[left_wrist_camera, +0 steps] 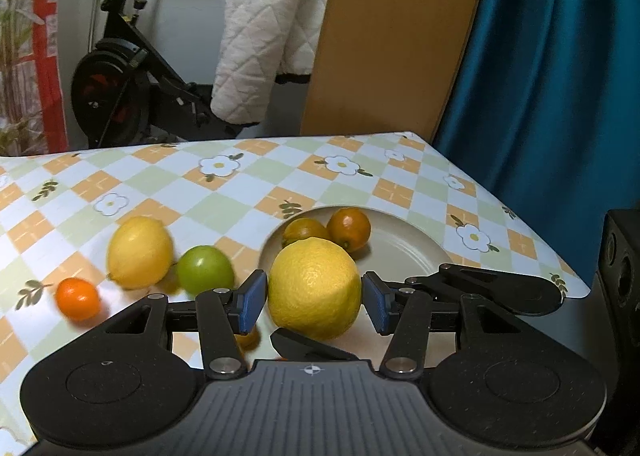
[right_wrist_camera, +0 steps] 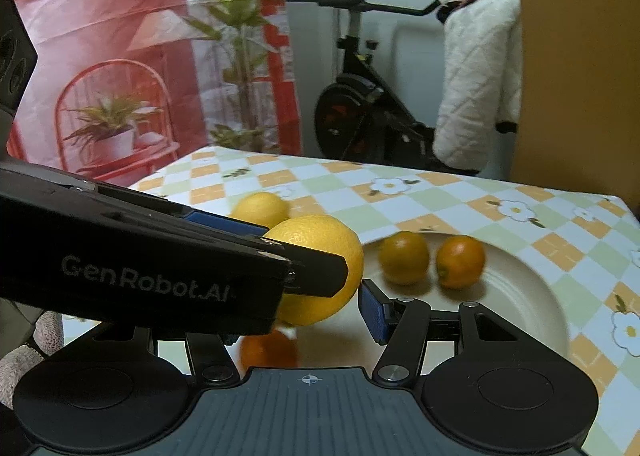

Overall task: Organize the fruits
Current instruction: 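Carry the lemon with the left gripper and lower it onto the plate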

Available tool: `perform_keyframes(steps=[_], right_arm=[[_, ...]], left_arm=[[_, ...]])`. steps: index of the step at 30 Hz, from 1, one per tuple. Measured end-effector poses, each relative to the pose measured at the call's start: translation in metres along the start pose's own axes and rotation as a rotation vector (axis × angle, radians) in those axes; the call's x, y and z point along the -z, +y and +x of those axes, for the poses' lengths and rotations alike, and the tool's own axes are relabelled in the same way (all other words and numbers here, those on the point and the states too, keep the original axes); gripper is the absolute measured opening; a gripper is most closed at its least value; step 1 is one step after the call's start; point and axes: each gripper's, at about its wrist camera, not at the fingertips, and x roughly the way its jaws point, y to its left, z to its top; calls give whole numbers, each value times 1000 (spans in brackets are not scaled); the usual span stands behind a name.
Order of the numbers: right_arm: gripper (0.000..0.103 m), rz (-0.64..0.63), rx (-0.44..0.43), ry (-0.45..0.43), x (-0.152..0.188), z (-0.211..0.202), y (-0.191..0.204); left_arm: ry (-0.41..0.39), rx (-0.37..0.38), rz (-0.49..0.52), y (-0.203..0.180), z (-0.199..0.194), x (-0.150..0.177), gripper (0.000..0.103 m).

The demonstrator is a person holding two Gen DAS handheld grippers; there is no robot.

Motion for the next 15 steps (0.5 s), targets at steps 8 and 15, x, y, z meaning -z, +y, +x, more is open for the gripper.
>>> perform_keyframes(steps=[8,15], right_arm=[[53,52,18,28,6,20,-24],[53,81,21,51,9,34,-35]], left_arm=[[52,-3,11,-3,30,-6,55],[80,-10,8,0,42,-8,55]])
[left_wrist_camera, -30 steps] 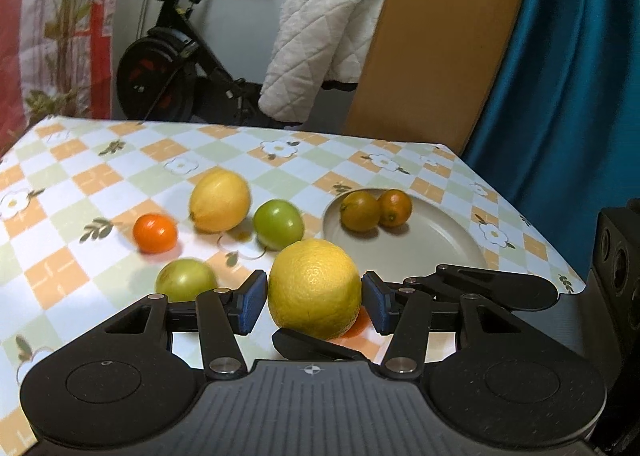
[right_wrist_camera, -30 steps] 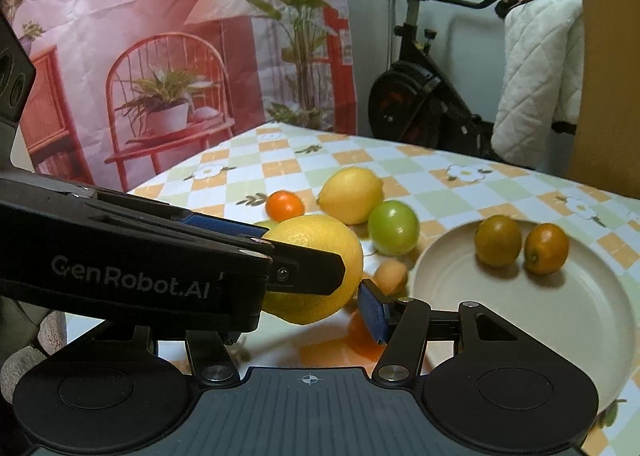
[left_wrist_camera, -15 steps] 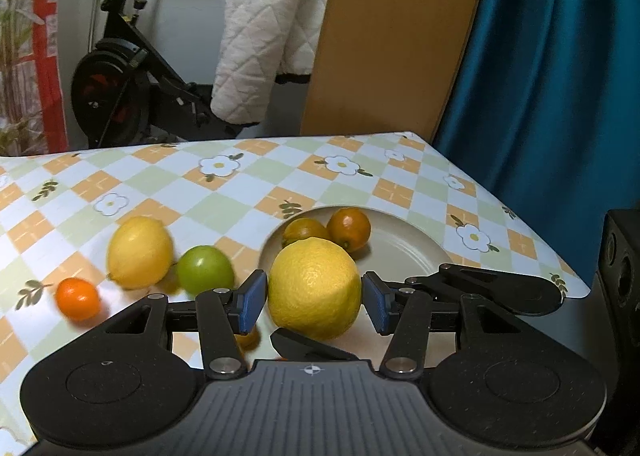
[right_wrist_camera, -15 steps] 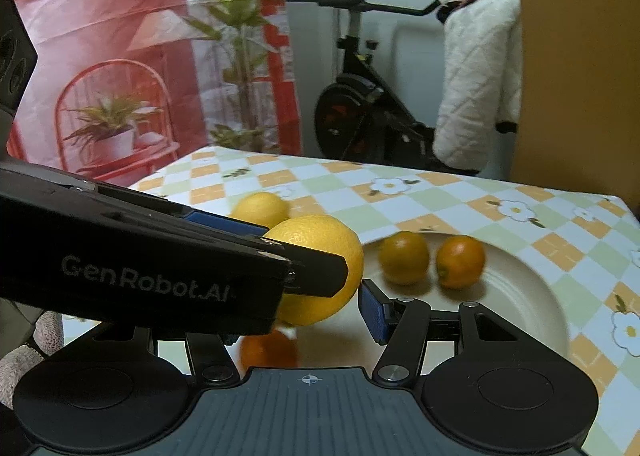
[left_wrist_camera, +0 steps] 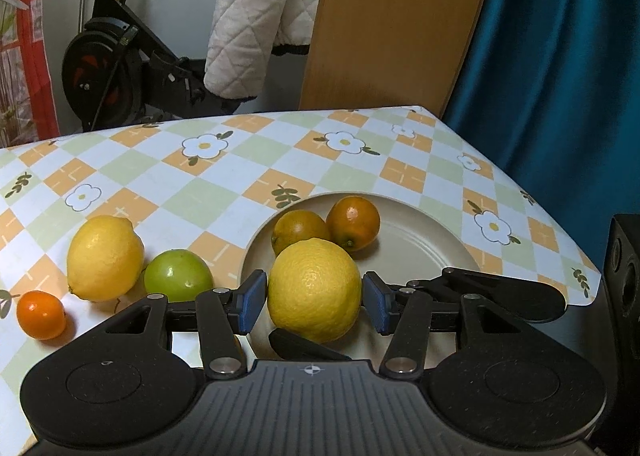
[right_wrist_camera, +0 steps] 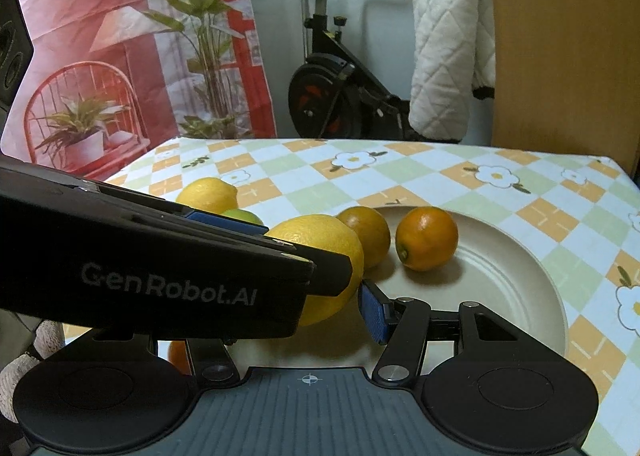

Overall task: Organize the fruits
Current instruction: 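Carry the lemon with the left gripper and lower it onto the plate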

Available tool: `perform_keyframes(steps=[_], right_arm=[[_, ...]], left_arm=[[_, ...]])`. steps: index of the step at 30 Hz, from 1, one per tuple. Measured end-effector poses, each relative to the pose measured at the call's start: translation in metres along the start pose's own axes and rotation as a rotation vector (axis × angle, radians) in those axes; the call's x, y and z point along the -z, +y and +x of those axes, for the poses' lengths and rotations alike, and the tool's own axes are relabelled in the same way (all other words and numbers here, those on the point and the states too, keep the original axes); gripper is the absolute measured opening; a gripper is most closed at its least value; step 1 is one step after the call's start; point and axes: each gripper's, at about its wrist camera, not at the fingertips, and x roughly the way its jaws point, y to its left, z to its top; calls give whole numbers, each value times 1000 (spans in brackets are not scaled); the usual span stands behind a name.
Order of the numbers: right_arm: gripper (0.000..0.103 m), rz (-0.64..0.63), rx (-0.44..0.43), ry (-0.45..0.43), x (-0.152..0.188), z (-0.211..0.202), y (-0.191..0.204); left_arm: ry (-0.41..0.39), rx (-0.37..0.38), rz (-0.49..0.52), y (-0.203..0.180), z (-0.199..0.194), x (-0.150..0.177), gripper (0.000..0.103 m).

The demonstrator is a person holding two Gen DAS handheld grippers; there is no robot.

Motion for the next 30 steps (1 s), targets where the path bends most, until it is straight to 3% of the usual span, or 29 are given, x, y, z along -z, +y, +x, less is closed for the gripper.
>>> perform_keyframes(steps=[11,30], right_arm=[[53,-8,8,0,3,1,4],[54,18,19,-97,7,-40,14]], left_arm=[[-9,-39,-7,1,1,-1,55],[-97,-156,-28,9,-49,10,55]])
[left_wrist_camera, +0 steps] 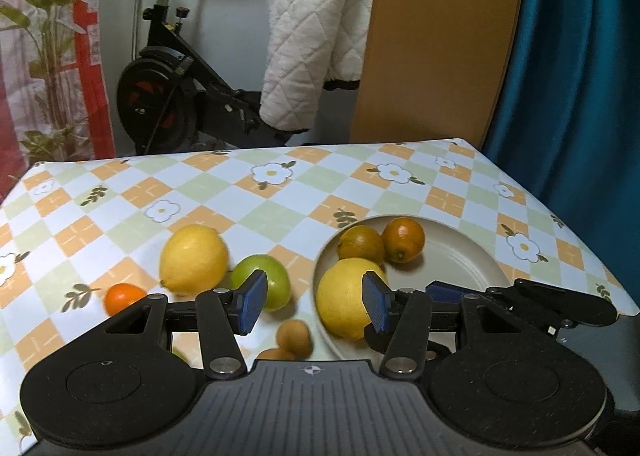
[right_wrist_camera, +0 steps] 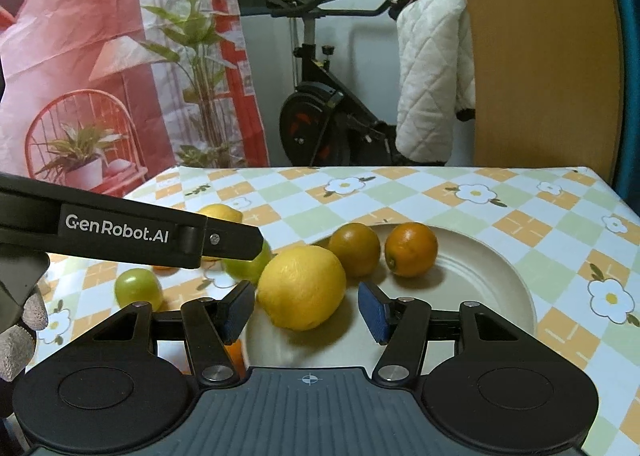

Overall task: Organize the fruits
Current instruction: 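Carry the lemon with the left gripper and lower it onto the plate, then withdraw the open left gripper from the plate toward the bright orange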

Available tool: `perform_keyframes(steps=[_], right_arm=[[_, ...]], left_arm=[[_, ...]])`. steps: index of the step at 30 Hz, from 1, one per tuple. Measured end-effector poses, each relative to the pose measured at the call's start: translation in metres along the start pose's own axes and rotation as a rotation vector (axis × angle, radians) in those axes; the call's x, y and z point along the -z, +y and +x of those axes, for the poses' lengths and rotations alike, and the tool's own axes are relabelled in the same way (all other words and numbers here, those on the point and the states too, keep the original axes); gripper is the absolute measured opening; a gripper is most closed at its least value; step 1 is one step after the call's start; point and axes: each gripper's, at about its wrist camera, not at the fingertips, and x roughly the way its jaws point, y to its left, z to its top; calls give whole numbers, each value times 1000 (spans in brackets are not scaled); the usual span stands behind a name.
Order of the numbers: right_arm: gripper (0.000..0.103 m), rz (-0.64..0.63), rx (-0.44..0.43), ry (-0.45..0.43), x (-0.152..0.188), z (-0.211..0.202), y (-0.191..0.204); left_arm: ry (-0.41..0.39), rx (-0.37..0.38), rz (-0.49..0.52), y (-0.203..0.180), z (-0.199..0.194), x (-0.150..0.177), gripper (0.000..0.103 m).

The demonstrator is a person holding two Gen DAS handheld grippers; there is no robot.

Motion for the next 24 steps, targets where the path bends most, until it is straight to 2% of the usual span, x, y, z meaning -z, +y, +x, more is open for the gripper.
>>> perform_keyframes(steps=[11,24], right_arm=[[54,-10,-20,14,7,-6,9],[53,-40,-33,36,11,-12,21]], left_arm=[[8,-43,-47,13,-15,19,55],[0,-98,-140,51,-45,41,55]])
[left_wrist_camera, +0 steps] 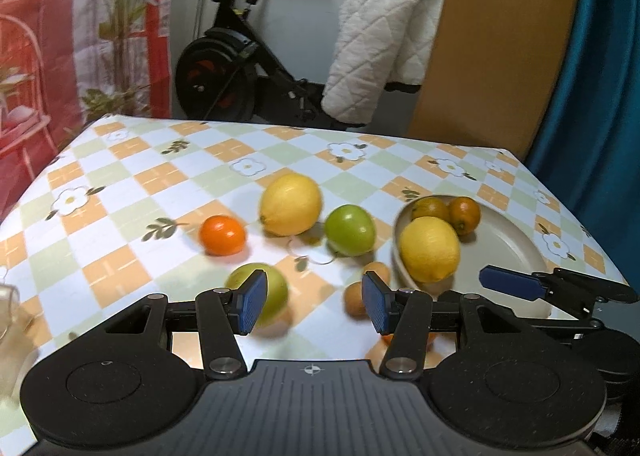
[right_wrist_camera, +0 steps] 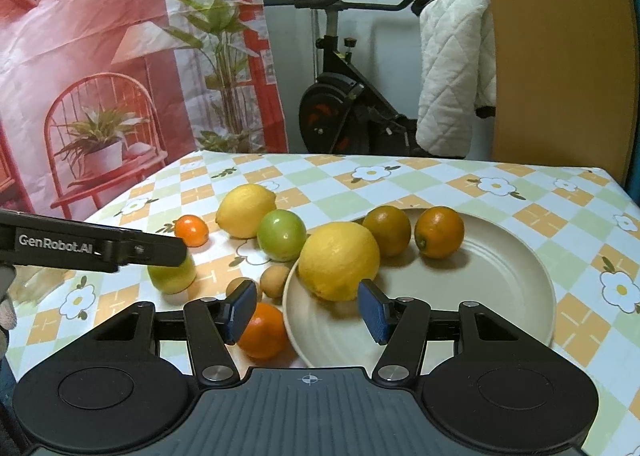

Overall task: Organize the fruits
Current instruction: 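Withdraw the open left gripper from the plate toward the bright orange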

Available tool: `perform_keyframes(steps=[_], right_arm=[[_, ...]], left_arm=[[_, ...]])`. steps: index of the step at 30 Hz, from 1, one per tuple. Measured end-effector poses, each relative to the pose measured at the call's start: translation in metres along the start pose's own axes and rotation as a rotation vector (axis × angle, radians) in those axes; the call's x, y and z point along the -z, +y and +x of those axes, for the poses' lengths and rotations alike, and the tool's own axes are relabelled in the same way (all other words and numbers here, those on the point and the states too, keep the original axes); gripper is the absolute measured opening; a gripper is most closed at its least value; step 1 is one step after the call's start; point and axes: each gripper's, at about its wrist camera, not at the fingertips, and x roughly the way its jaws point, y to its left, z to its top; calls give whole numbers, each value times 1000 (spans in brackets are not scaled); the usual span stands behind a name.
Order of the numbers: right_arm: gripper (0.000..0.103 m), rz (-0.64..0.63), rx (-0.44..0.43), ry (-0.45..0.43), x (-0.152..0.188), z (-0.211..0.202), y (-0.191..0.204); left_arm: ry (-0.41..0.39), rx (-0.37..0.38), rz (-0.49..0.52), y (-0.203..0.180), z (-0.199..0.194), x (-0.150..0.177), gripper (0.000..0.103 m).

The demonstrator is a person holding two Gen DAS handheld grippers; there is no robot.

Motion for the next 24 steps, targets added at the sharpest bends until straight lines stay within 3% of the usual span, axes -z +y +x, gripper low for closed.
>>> perform_keyframes(steps=[24], right_arm=[[42,-84,-58,41,6,8,24]], left_arm=[[27,20,-13,8,5,15,55]])
